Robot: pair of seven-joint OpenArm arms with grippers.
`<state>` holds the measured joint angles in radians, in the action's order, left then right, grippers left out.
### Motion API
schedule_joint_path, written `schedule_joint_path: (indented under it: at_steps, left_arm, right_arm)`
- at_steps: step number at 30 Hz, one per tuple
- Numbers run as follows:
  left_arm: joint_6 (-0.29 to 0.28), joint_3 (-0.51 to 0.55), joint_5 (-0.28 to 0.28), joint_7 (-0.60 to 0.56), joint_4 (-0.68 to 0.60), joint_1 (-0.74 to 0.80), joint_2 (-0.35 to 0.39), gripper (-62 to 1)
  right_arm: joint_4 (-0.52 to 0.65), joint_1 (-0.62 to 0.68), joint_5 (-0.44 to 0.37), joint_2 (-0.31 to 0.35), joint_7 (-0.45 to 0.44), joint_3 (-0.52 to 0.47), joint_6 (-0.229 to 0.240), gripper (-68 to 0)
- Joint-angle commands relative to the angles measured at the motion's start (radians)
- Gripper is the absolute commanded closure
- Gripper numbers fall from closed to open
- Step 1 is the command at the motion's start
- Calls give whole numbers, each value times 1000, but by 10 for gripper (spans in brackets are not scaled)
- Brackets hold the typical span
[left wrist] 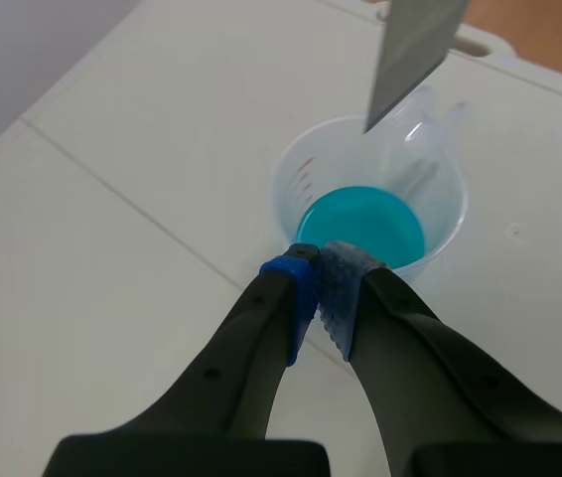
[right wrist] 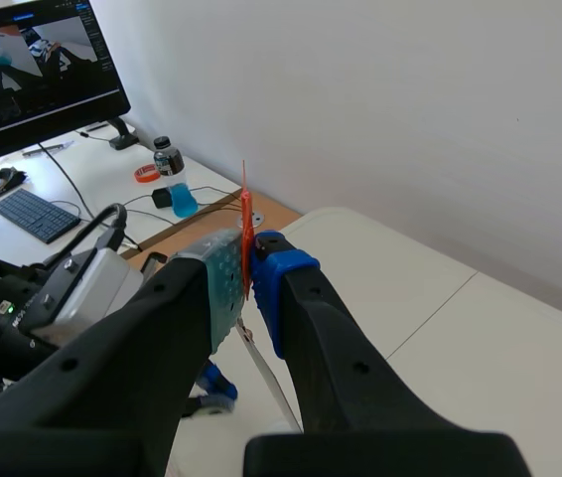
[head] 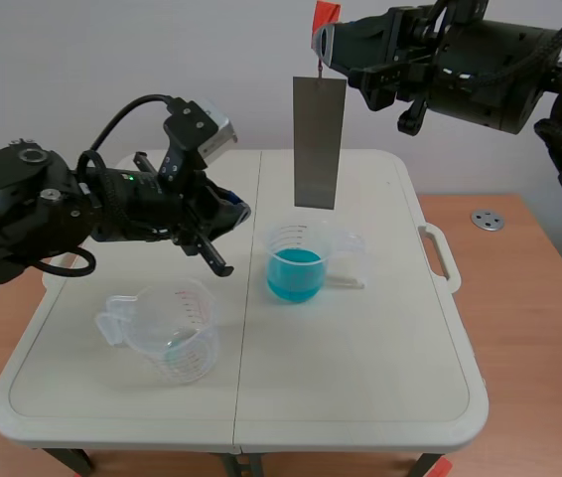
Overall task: Hold the metal plate by the orange handle, dip it into the blue solution, take it out and point at it, then put the plate back in the beaker on the left.
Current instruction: 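Raise the plate and point at it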
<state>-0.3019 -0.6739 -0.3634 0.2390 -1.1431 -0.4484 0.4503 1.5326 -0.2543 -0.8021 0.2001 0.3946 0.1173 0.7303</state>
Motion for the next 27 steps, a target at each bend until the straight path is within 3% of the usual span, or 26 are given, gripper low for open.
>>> schedule_joint_path:
  at_steps: [1,8,15,21,27]
  left_arm:
    - [31,12,-28,-10,-45,3,84,-19]
    - [166,123,-146,-10,-167,152,381,-19]
    - [320,330,-241,-10,-205,464,631,-19]
    - [486,522,-243,9,-201,797,710,-19]
    - [560,617,-211,11,-197,1060,700,-19]
  right_arm:
    - [13,-23,-21,10,-15,-5,15,-13]
    - [13,-23,-34,10,-15,-6,15,-13]
    - [17,-26,-44,10,-15,-6,15,-13]
    - [46,-26,-45,10,-15,-6,15,-13]
    - [87,-26,-62,10,-16,-5,15,-13]
